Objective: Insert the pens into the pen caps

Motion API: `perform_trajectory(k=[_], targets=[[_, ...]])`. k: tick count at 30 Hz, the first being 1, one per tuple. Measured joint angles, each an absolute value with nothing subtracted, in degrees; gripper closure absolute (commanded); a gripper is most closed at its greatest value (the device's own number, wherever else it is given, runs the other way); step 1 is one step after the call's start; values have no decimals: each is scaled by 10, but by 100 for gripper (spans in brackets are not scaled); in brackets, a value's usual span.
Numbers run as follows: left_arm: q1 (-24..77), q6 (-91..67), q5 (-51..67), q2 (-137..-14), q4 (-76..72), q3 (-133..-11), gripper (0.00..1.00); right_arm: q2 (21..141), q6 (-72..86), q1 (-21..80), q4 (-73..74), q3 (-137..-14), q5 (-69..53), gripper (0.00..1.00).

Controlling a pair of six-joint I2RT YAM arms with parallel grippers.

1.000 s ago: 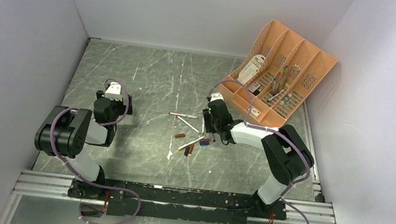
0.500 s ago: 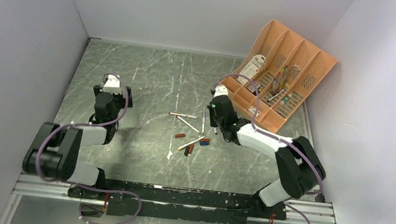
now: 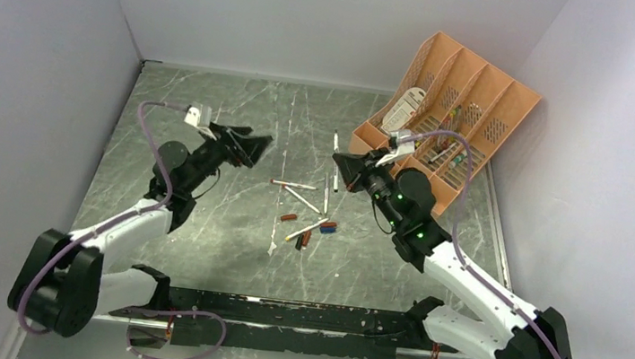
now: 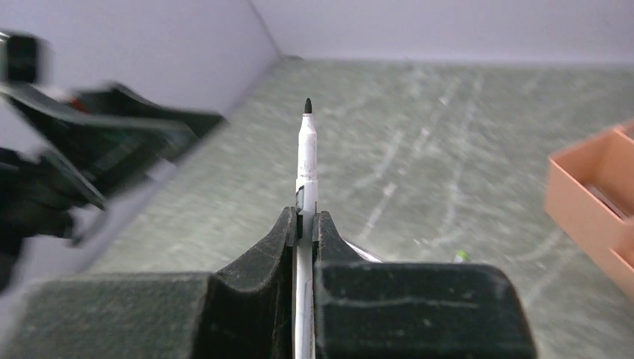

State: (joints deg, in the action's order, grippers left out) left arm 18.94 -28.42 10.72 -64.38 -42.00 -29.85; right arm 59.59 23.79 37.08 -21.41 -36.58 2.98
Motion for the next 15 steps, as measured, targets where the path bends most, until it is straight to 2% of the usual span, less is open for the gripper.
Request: perform_trajectory(k=[4, 9, 15], targets=[[217, -420, 251, -717, -611, -243, 14, 559, 270, 368, -267, -364, -38, 100], [273, -512, 351, -795, -776, -233, 13, 559, 290, 368, -286, -377, -117, 100], [322, -569, 412, -842, -864, -264, 15, 559, 314, 368, -304, -377, -174, 100]])
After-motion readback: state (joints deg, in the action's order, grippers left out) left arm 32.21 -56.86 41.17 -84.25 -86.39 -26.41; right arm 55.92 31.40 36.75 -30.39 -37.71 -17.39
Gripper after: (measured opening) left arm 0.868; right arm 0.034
